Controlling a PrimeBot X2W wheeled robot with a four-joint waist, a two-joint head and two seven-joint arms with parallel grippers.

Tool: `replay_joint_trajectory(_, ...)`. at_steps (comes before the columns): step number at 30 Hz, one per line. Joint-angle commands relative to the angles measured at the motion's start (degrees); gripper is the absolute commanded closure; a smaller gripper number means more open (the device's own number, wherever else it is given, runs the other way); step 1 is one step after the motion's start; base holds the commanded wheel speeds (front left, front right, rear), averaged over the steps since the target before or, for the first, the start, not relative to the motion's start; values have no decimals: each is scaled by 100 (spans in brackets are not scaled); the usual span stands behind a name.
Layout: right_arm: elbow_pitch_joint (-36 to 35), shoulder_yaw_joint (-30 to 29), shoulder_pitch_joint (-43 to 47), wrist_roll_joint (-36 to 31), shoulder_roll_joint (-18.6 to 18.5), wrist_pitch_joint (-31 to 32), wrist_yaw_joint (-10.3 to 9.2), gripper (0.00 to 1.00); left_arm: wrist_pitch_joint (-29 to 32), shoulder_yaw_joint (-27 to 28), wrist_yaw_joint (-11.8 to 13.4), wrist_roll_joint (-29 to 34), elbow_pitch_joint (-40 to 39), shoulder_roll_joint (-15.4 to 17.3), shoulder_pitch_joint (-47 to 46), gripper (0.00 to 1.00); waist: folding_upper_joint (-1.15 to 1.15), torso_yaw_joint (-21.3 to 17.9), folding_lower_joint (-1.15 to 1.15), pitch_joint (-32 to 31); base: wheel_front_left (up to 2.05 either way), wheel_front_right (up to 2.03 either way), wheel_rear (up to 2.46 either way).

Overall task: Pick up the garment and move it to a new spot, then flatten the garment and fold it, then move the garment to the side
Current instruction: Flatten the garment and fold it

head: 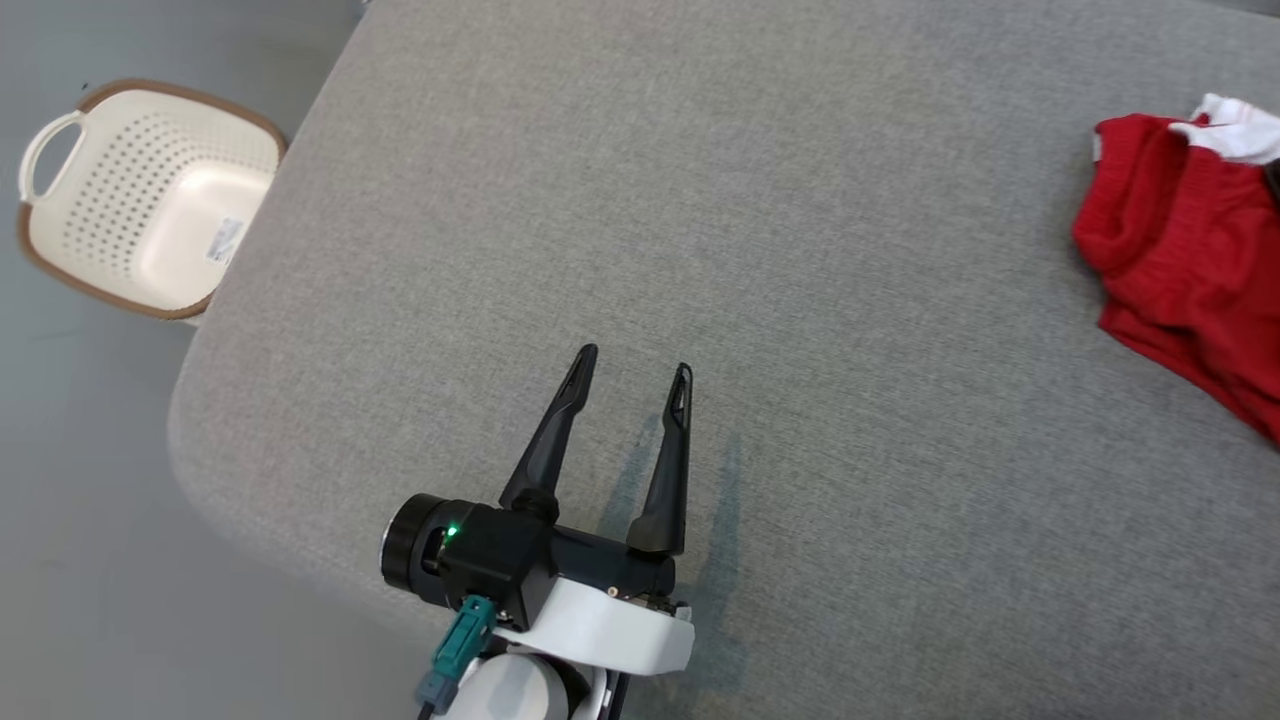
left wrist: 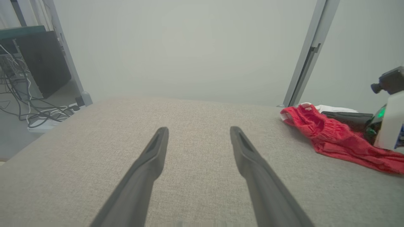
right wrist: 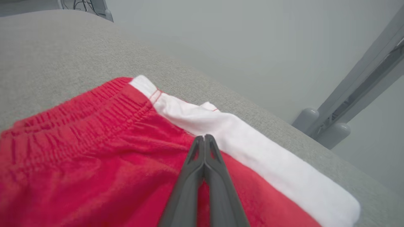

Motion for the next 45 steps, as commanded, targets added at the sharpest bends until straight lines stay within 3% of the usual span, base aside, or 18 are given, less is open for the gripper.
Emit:
replay_joint_trajectory(1, 135, 26, -136, 90, -36, -12, -1, 100, -21, -39, 55, -17, -45, 18, -118, 0, 0, 173, 0, 130, 0, 0, 0)
replay_joint_trajectory(10, 561, 319, -153, 420, 125, -60, -1, 100, -21, -11, 116, 33, 23, 18, -35, 0, 0, 207, 0, 23, 0, 0, 0)
replay_joint_trajectory(19, 368, 27, -217, 353, 446, -114, -1, 100, -21, 324, -83, 179, 186, 19, -50, 0, 0, -405, 0, -599, 0, 0, 0)
replay_joint_trajectory(24, -34, -758, 111, 62, 607, -111, -1, 100, -21, 515, -240, 413, 347, 18, -37, 0, 0, -871, 0, -957, 0, 0, 0)
replay_joint_trajectory(33, -1116, -2699, 1279, -1269, 892, -112, -1, 100, -21, 794, -402, 426, 471, 23, -27, 0, 0, -1526, 0, -1317, 0, 0, 0)
replay_joint_trajectory(45, -2351, -4681, 3391, -2273, 2010, -112, -1, 100, -21, 1440, -615, 436, 512, 21, 409, 0, 0, -2208, 0, -1675, 0, 0, 0)
